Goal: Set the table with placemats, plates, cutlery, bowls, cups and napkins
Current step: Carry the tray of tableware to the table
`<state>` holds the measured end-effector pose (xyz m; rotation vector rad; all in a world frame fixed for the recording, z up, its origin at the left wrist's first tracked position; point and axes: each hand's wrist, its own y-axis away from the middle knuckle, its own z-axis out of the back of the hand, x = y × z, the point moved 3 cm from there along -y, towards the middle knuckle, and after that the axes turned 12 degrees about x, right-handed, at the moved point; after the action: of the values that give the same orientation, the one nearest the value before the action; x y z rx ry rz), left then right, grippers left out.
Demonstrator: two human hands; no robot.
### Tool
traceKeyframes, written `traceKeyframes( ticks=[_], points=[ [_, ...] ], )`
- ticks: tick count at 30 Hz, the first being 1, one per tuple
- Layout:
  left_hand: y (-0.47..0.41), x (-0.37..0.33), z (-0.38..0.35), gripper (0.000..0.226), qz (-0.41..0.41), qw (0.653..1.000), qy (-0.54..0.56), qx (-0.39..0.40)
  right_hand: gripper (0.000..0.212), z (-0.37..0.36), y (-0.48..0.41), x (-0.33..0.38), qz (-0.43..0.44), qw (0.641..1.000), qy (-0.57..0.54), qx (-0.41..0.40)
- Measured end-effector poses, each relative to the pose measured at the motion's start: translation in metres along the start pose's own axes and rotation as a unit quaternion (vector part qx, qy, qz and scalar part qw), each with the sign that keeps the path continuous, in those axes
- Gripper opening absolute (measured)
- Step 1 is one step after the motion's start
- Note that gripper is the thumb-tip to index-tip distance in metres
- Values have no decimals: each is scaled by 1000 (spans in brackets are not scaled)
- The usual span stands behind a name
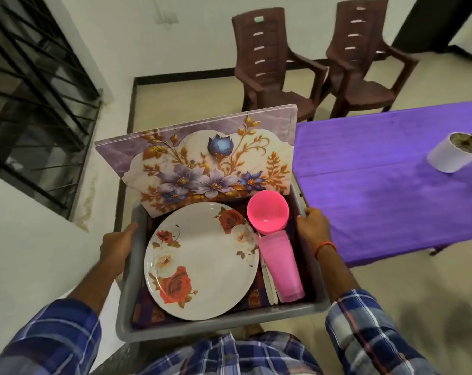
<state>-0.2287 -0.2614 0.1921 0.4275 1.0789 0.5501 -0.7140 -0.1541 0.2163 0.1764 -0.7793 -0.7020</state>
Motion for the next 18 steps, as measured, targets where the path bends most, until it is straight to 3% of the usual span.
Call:
traceKeyframes(
  ticks=[9,18],
  points=[
    [13,-32,-32,74,-56,993,-35,100,11,28,85,-58,-82,990,-71,-88],
    [29,-34,-69,65,-92,975,-84,183,13,18,203,-120,-186,956,-166,-153]
  ],
)
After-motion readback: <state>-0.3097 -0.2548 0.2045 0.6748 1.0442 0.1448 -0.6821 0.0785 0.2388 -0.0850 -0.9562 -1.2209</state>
